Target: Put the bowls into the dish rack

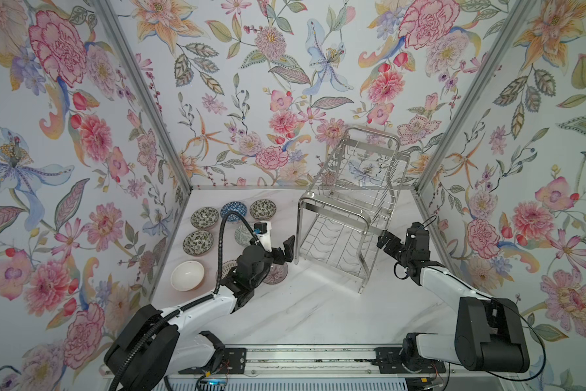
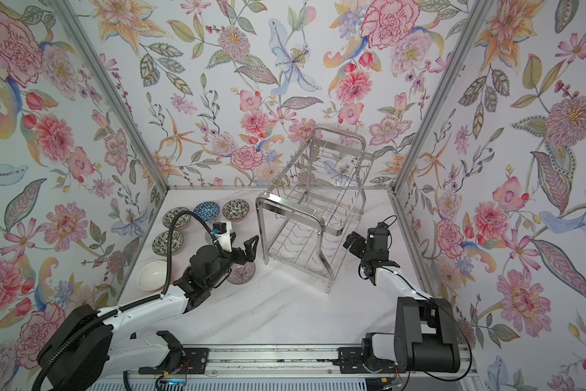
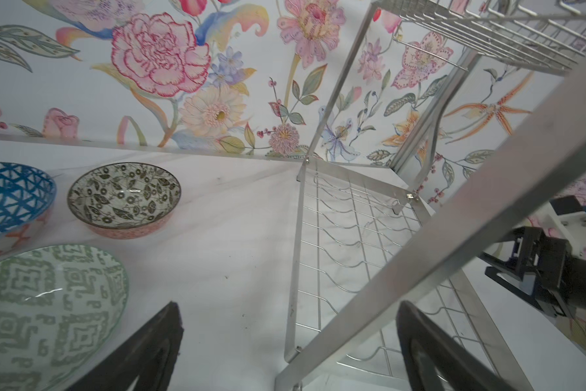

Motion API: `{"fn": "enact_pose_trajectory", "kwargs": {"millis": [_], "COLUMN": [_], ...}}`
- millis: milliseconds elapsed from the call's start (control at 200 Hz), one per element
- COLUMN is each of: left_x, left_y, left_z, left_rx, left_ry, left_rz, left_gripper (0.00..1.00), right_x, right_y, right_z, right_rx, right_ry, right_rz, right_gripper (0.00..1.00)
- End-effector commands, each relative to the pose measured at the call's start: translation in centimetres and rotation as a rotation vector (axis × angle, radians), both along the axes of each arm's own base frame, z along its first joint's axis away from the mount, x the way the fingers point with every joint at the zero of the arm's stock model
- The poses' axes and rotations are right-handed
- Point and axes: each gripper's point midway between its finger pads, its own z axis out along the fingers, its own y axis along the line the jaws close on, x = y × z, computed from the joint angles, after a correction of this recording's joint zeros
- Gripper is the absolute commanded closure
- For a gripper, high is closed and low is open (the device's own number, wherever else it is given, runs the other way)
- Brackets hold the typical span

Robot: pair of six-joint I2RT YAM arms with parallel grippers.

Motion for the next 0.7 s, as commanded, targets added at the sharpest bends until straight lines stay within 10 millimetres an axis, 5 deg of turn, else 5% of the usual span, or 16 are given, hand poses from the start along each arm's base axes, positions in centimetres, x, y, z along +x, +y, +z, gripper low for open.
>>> {"fn": "enact_pose_trajectory", "kwargs": {"millis": [0, 225, 445, 696], "left_x": [-0.1, -1.1, 0.2, 2.0], "left_y": [-1.2, -2.0, -2.6, -4.0], "left_z": [1.0, -0.4, -1.1, -0.2], "left_rx": [-0.036, -0.039, -0.024, 0.001], "left_ry": [-0.033, -0.040, -0.022, -0.046], "left_rz": [-0.012, -0.032, -0.008, 0.001], "left_gripper": [0.01, 0.00, 0.02, 0.15], "right_x": [0.7, 2.0, 2.8, 3.7], "right_y": [1.0, 2.0, 2.8, 2.0], "right_z": [0.3, -0.9, -2.1, -2.7], "right_rx": [0.120, 0.220, 0.297, 0.285], "right_ry": [-0.029, -0.005, 0.015, 0.022], "right_rz": [0.021, 0.046, 0.049, 0.009], "right_gripper": [0.00, 0.02, 0.07, 0.16]}}
